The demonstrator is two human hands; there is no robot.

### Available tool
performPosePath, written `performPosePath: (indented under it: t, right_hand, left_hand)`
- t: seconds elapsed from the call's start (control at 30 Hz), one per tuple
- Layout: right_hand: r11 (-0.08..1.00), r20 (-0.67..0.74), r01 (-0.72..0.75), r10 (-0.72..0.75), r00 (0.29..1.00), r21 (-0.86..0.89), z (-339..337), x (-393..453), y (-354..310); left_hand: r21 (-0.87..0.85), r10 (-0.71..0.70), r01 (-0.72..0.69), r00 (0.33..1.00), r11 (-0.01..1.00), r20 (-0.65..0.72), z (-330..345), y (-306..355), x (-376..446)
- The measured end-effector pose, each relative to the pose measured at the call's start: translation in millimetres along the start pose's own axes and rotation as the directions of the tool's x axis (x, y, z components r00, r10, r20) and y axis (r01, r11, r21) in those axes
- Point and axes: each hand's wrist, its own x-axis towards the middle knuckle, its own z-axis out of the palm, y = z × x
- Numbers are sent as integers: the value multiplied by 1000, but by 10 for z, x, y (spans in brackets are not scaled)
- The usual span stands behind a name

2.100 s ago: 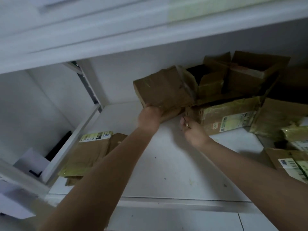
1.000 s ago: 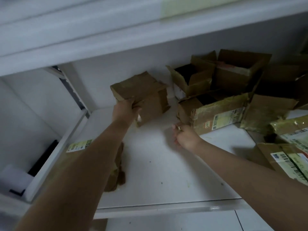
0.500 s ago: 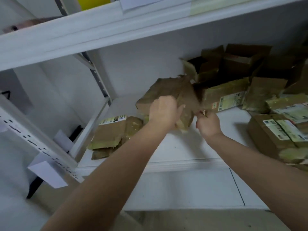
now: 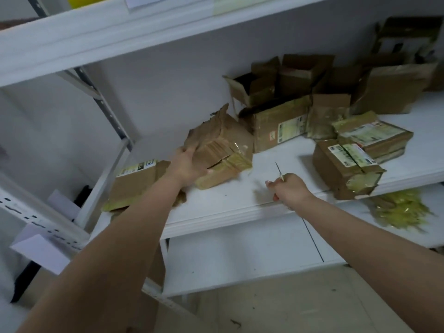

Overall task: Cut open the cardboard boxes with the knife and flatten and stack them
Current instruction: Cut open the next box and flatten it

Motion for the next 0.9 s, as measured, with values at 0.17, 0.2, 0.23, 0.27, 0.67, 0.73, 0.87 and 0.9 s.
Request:
performPosePath:
  t: [0.17, 0.2, 0.23, 0.27, 0.67, 0.73, 0.87, 0.9]
  right_hand:
    - [993, 56, 114, -112, 992, -18, -42, 106, -127]
    - [987, 67, 152, -149, 987, -45, -48, 119, -175]
    - [981, 86, 188, -184, 979, -51, -48, 124, -229]
    - [976, 109, 213, -207, 972, -40, -48, 130, -280]
    - [943, 225, 329, -312, 923, -43, -184, 193, -485]
    - [931, 202, 339, -309, 929, -137, -228, 215, -516]
    - [895, 246, 386, -331, 911, -223, -223, 234, -665]
    - [901, 298, 390, -326, 897, -189, -203, 227, -711]
  left_hand:
    - [25, -16, 22, 977, 999, -211, 107, 60, -81]
    - [77, 6, 15, 967, 997, -256, 118, 108, -116]
    - [114, 32, 3, 953, 993, -302, 131, 142, -149]
    - [132, 57, -13, 938, 991, -341, 138, 184, -191]
    - [15, -143, 160, 919, 987, -367, 224, 512, -414]
    - [-133, -294, 270, 931, 954, -215, 187, 431, -370]
    - [-162, -355, 344, 934, 925, -43, 237, 388, -332]
    - [-174, -360, 344, 930, 923, -71, 248, 406, -333]
